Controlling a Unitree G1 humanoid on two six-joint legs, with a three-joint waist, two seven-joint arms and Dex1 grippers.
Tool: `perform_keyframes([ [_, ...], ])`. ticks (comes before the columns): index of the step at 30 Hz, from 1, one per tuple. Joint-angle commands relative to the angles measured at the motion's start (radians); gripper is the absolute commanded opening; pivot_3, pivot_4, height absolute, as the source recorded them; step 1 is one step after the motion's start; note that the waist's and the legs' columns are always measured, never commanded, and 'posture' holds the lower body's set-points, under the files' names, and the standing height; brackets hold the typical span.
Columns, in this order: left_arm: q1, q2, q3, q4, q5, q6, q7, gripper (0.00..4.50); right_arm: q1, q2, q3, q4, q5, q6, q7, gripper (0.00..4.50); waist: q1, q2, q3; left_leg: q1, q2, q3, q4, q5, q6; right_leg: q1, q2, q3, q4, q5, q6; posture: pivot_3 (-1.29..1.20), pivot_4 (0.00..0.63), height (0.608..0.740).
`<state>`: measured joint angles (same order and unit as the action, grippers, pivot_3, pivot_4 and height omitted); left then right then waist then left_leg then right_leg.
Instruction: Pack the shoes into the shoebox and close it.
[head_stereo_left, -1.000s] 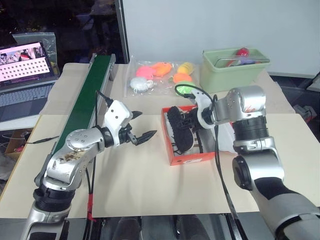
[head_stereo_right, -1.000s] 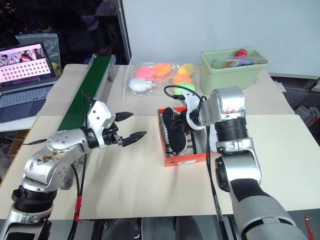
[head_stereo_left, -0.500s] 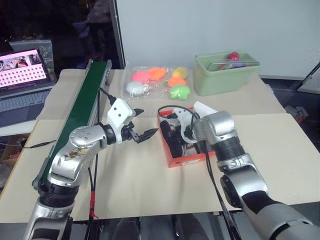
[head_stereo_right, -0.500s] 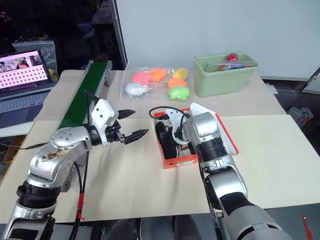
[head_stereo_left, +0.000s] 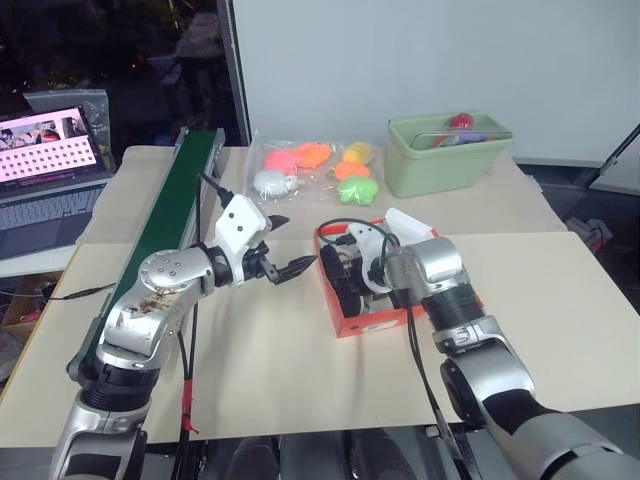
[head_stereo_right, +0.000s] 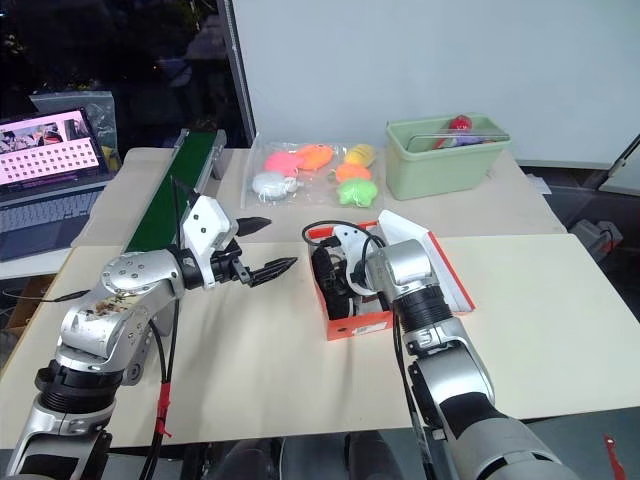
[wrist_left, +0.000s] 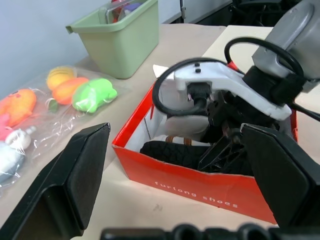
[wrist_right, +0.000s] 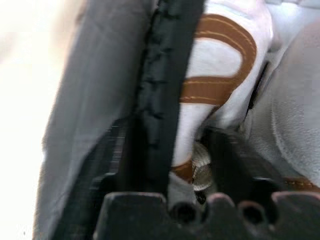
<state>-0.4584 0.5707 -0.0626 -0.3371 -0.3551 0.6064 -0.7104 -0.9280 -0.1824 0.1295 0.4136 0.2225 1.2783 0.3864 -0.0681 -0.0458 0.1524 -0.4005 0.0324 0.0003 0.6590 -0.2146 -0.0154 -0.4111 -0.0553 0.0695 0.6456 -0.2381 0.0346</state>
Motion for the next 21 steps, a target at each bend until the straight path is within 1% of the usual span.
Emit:
perform_keyframes([
  [1, -0.017, -0.001, 0.006, -0.006, 0.005, -0.032, -0.005, 4.50, -0.041, -0.015, -0.057, -0.091, 0.027, 0.092, -0.008, 3.92, 0.002, 0.000, 0.000, -0.002, 0.000, 0.000, 0.000, 0.000, 0.000, -0.003, 0.000, 0.000, 0.001, 0.000, 0.000, 0.00, 0.150, 0.729],
  [3, -0.021, -0.002, 0.003, 0.000, 0.007, -0.034, -0.008, 4.50, -0.044, -0.018, -0.080, -0.145, 0.038, 0.140, -0.016, 3.92, 0.004, 0.000, 0.000, -0.013, 0.000, 0.000, 0.000, 0.000, 0.000, -0.013, 0.000, 0.000, 0.002, 0.000, 0.000, 0.00, 0.150, 0.729],
  [7, -0.026, -0.004, -0.002, 0.008, 0.009, -0.038, -0.015, 4.50, -0.043, -0.018, -0.125, -0.240, 0.052, 0.220, -0.035, 3.92, 0.007, 0.001, 0.001, -0.019, 0.000, -0.001, 0.000, 0.000, 0.000, -0.018, -0.001, -0.001, 0.002, 0.001, 0.000, 0.00, 0.150, 0.729],
  [12, -0.030, -0.002, -0.007, 0.022, 0.012, -0.047, -0.029, 4.50, -0.054, -0.021, -0.182, -0.342, 0.059, 0.300, -0.054, 3.92, 0.011, 0.002, 0.001, -0.019, -0.001, -0.001, 0.001, 0.000, 0.000, -0.018, -0.001, -0.001, 0.001, 0.001, 0.000, 0.00, 0.150, 0.729],
  [14, -0.031, -0.002, -0.009, 0.030, 0.013, -0.056, -0.037, 4.50, -0.085, -0.015, -0.234, -0.373, 0.061, 0.324, -0.060, 3.92, 0.012, 0.003, 0.002, -0.019, -0.001, -0.001, 0.001, 0.000, 0.000, -0.018, -0.001, -0.001, 0.001, 0.001, 0.000, 0.00, 0.150, 0.729],
  [17, -0.028, -0.005, -0.011, 0.036, 0.015, -0.068, -0.043, 4.50, -0.102, -0.023, -0.303, -0.408, 0.069, 0.297, -0.059, 3.92, 0.012, 0.004, 0.003, -0.019, -0.001, -0.001, 0.001, 0.000, 0.000, -0.018, -0.001, -0.001, 0.001, 0.001, 0.000, 0.00, 0.150, 0.729],
  [19, -0.012, -0.010, -0.007, 0.024, 0.006, -0.068, -0.045, 4.50, -0.037, -0.053, -0.363, -0.486, 0.079, 0.259, -0.052, 3.41, 0.018, 0.004, 0.003, -0.019, -0.001, -0.001, 0.001, 0.000, 0.000, -0.018, -0.001, -0.001, 0.001, 0.001, 0.000, 0.00, 0.150, 0.729],
  [21, 0.007, -0.012, 0.001, 0.008, -0.004, -0.063, -0.045, 4.50, 0.017, -0.077, -0.477, -0.589, 0.118, 0.252, -0.028, 2.91, 0.026, 0.004, 0.003, -0.020, -0.001, -0.001, 0.000, 0.000, 0.001, -0.018, -0.001, -0.002, 0.000, 0.001, 0.000, 0.00, 0.150, 0.729],
])
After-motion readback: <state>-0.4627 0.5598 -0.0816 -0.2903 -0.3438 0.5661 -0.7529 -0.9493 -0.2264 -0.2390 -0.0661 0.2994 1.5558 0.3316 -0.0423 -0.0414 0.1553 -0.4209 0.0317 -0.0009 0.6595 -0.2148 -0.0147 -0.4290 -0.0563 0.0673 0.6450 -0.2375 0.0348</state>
